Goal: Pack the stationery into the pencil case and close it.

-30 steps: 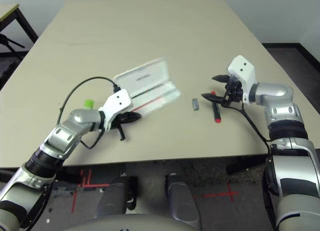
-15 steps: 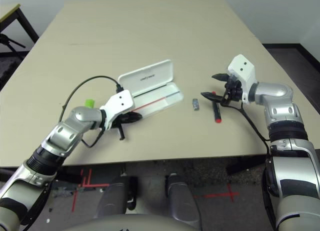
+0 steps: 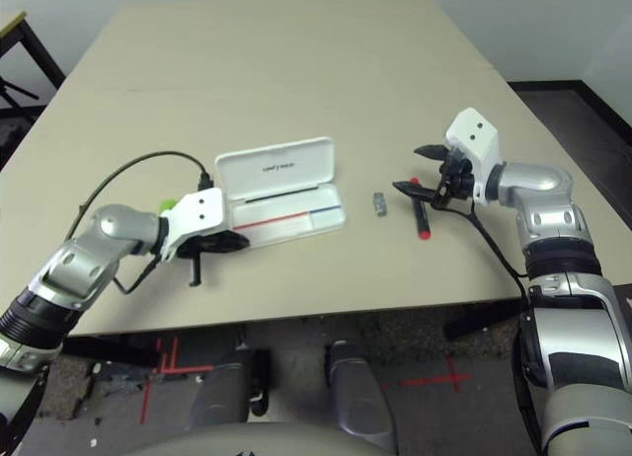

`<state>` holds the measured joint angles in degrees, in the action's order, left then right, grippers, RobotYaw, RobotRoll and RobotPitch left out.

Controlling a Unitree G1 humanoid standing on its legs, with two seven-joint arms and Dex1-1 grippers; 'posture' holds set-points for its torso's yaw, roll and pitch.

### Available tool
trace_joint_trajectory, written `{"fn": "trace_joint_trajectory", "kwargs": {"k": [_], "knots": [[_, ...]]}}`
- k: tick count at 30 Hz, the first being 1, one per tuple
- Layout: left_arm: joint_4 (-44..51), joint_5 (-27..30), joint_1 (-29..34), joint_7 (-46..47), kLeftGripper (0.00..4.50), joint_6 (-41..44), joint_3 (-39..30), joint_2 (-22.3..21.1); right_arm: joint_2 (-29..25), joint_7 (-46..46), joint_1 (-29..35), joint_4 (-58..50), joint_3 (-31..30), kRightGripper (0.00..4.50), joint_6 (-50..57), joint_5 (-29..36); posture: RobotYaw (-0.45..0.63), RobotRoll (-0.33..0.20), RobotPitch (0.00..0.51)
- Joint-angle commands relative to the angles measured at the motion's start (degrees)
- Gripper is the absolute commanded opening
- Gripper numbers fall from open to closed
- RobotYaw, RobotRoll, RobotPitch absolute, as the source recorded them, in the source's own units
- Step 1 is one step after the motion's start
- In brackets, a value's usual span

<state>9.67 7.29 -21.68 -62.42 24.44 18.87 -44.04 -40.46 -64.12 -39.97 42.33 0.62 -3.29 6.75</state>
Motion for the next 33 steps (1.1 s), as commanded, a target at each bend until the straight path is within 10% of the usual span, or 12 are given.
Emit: {"fn": "trace_joint_trajectory", "kwargs": {"k": [1, 23, 33], "knots": [[1.65, 0.96, 1.81, -1.77, 0.02, -1.53, -0.28, -0.36, 0.13, -0.2, -1.01, 1.56, -0.27, 4.5, -1.0, -0.63, 0.05, 0.0, 0.089], [-2.52, -0.98, 1.61, -3.22, 0.02, -5.89, -1.37, -1.22, 0.54, -1.47, -3.46, 4.88, -0.99, 4.5, -2.72, -2.31, 0.06, 0.0, 0.092], [10.31, 4.7, 3.97, -1.64, 3.35, 1.7, -8.29, -3.22, 0.93, -3.98, -3.12, 4.3, -1.03, 4.5, -1.82, -2.0, 0.07, 0.0, 0.095]]}}
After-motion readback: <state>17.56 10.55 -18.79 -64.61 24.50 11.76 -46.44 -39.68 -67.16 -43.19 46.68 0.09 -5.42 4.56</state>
